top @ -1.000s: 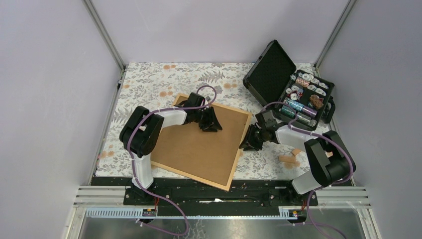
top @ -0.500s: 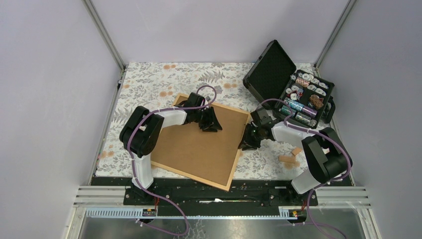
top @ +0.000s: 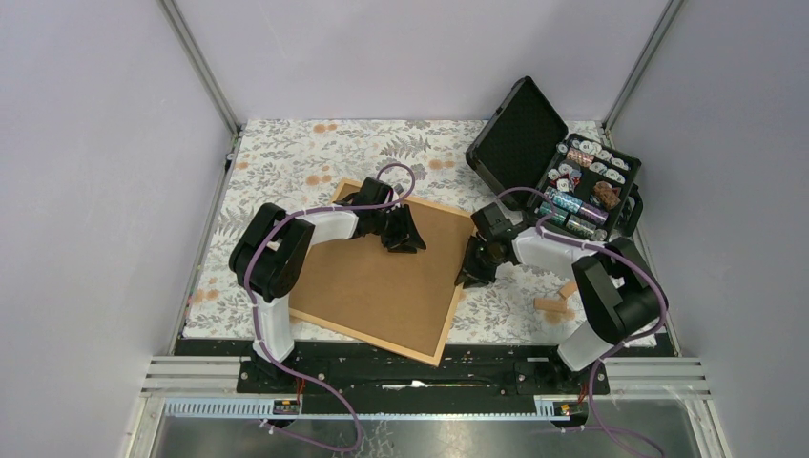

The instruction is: Put the photo into the frame

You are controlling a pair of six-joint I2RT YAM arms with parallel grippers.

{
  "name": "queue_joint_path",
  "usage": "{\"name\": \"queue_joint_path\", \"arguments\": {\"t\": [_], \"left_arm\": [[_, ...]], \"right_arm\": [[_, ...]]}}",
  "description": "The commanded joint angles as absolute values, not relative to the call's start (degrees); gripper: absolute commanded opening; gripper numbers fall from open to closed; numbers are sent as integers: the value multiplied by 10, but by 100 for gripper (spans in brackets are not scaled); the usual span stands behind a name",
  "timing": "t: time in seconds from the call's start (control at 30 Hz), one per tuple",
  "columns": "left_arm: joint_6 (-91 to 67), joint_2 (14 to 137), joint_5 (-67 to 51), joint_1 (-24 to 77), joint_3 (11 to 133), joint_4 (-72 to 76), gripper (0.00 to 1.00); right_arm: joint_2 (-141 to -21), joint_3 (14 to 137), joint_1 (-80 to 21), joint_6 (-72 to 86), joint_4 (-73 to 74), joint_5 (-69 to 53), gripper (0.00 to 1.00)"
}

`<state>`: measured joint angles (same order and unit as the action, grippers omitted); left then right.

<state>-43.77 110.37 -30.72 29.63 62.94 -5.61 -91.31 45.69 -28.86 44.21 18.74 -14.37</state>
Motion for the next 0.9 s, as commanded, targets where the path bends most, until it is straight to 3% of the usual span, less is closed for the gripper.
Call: {"name": "queue_joint_path", "arguments": {"t": [0.0,0.37,0.47,0.53,0.63,0.73,0.87], "left_arm": [[-420,1109,-287,298,611,-86,41],[-416,1100,-286,298,613,-93,41],[-410,1077,-294,297,633,-111,52],[-404,1044,-294,297,650,-130,60],[-388,1004,-290,292,672,-161,69],[-381,964,-289,276,659,-175,72],[-377,918,-287,252,613,-180,72]], "right_arm": [[-966,451,-310,460,267,10,31],[-1077,510,-383,466,286,89,33],[-1046,551,-376,408,264,12,40],[-1008,561,-354,379,247,-44,50],[-965,556,-315,354,230,-61,56],[-975,572,-308,314,217,-42,55],[-1044,630,-309,258,212,9,42]]}}
